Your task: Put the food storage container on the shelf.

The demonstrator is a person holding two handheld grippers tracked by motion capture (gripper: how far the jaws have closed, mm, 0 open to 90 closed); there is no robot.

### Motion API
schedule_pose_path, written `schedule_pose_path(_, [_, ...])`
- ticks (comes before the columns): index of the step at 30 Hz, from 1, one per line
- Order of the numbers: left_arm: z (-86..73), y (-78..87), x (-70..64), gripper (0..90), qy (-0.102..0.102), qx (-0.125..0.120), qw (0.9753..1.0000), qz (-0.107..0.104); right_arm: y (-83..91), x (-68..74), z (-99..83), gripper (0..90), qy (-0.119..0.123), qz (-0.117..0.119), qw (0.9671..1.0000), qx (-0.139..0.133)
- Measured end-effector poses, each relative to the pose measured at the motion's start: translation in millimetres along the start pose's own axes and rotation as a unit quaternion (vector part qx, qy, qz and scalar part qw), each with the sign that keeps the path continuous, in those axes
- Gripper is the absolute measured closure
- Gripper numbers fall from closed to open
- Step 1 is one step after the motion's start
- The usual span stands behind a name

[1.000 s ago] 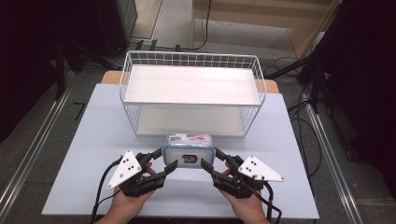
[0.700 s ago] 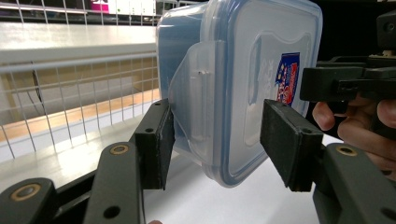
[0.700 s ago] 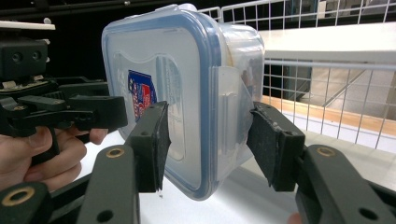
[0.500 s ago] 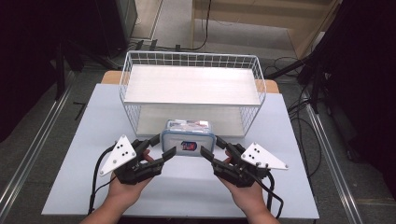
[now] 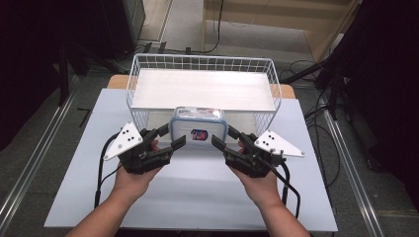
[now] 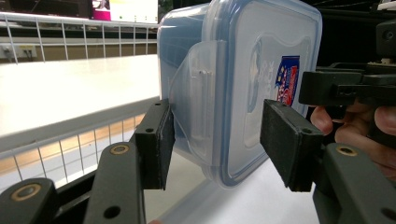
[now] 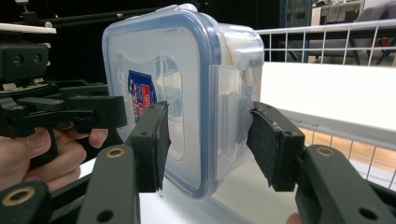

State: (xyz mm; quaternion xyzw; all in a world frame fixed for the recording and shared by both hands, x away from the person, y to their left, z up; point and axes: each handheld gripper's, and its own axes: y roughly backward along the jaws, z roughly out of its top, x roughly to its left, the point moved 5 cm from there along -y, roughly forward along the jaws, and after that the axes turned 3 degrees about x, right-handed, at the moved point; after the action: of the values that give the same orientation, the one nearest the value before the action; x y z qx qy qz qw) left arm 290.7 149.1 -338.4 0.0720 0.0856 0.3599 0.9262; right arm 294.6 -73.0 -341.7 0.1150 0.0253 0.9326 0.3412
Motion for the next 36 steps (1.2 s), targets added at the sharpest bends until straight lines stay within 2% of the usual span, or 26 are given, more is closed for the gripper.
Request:
schedule_pose_path(17, [43.6, -28.6, 23.3, 45.8, -0.005, 0.0, 1.0, -0.004, -16.1, -27.3, 40.0, 49.8, -0.01, -0.012, 0.9998, -0.014])
schedule_pose_path(23, [51.2, -39.2, 35.8, 45.7, 0.009, -0.002, 0.9999, -0.007, -25.3, -36.9, 49.9, 49.7, -0.01, -0.017, 0.9997, -0.013])
schedule_pose_path(35, [54.6, -54.9, 57.3, 45.8, 0.039, 0.011, 0.9991, -0.015, -43.6, -55.4, 57.8, 49.7, -0.016, -0.025, 0.9995, 0.005])
schedule_pose_path(36, [54.8, -56.6, 60.1, 46.2, 0.049, 0.011, 0.9985, -0.02, -45.2, -57.1, 58.2, 49.7, -0.019, -0.024, 0.9995, 0.007])
